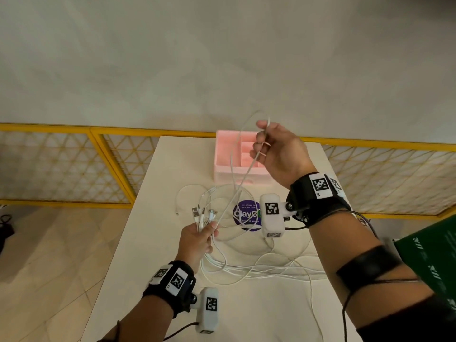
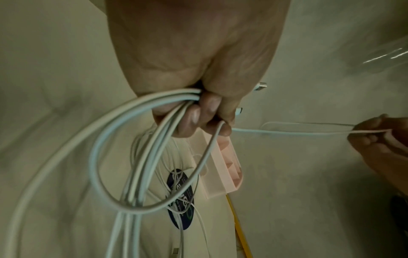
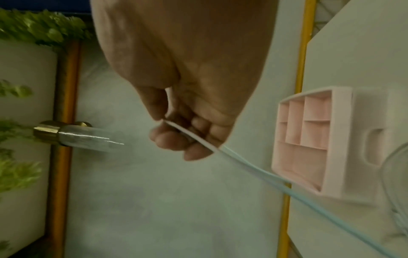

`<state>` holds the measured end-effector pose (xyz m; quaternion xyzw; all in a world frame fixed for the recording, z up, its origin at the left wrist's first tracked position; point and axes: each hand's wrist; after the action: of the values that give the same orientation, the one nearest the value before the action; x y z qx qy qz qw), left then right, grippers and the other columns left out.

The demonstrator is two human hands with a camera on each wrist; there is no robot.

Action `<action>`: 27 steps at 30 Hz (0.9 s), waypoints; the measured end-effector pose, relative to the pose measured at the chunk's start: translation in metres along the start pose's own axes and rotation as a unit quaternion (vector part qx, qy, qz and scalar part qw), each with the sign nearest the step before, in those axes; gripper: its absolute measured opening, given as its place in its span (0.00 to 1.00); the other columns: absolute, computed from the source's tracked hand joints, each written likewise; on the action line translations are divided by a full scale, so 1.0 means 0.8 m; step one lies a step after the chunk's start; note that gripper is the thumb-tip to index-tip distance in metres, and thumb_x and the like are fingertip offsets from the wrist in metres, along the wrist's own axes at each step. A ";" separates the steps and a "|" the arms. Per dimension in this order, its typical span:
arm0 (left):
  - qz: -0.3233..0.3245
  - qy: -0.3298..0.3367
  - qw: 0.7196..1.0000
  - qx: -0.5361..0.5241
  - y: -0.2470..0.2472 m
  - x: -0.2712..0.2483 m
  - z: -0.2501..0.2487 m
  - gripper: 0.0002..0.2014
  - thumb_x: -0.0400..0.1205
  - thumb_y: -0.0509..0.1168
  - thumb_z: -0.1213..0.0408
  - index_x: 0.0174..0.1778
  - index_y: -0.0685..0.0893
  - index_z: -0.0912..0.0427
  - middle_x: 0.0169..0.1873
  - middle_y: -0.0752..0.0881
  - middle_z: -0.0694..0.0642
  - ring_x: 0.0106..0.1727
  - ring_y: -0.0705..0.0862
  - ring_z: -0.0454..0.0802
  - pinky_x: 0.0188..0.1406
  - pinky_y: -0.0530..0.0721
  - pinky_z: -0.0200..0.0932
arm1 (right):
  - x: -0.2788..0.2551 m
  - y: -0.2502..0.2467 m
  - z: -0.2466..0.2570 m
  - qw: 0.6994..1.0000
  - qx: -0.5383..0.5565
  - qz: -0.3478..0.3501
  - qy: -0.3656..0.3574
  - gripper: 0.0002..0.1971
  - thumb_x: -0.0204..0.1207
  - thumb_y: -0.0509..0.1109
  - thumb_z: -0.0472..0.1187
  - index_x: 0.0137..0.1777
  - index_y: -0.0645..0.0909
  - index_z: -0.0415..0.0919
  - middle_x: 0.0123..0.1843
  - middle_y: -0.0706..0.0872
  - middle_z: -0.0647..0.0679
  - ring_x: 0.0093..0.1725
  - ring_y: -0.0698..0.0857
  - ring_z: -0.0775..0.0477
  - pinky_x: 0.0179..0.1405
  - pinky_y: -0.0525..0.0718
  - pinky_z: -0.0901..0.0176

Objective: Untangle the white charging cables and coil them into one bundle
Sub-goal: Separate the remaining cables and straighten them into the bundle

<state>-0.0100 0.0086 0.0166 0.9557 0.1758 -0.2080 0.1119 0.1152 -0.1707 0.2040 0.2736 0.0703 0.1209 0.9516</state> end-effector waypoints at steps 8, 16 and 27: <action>-0.001 0.020 0.999 -0.028 0.003 0.001 -0.008 0.10 0.85 0.69 0.65 0.42 0.88 0.68 0.35 0.89 0.59 0.19 0.65 0.42 0.17 0.68 0.36 | 0.008 -0.043 0.011 0.967 -0.075 -0.177 -0.166 0.12 0.88 0.57 0.40 0.53 0.82 0.40 0.25 0.68 0.48 0.23 0.67 0.50 0.26 0.73 0.58; 0.011 0.045 0.998 -0.047 0.017 0.002 -0.029 0.10 0.86 0.68 0.61 0.45 0.90 0.63 0.40 0.92 0.57 0.23 0.67 0.44 0.20 0.71 0.37 | -0.010 -0.193 -0.057 0.829 -0.306 -0.467 0.021 0.16 0.85 0.56 0.35 0.67 0.81 0.35 0.60 0.81 0.44 0.58 0.81 0.41 0.56 0.77 0.51; 0.085 0.051 0.995 -0.032 0.042 -0.017 -0.046 0.14 0.86 0.67 0.65 0.58 0.83 0.76 0.24 0.84 0.43 0.24 0.71 0.41 0.21 0.67 0.37 | -0.049 -0.123 -0.093 0.838 -0.492 -0.233 -0.048 0.16 0.80 0.72 0.40 0.67 0.83 0.39 0.62 0.88 0.42 0.59 0.87 0.43 0.56 0.81 0.54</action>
<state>0.0043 -0.0155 0.0602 0.9725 0.1061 -0.1428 0.1503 0.0815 -0.2247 0.0908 -0.2492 0.0171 -0.0986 0.9633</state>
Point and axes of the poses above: each hand's wrist, its own x-axis towards the middle knuckle, its own y-axis out of the palm, z = x × y
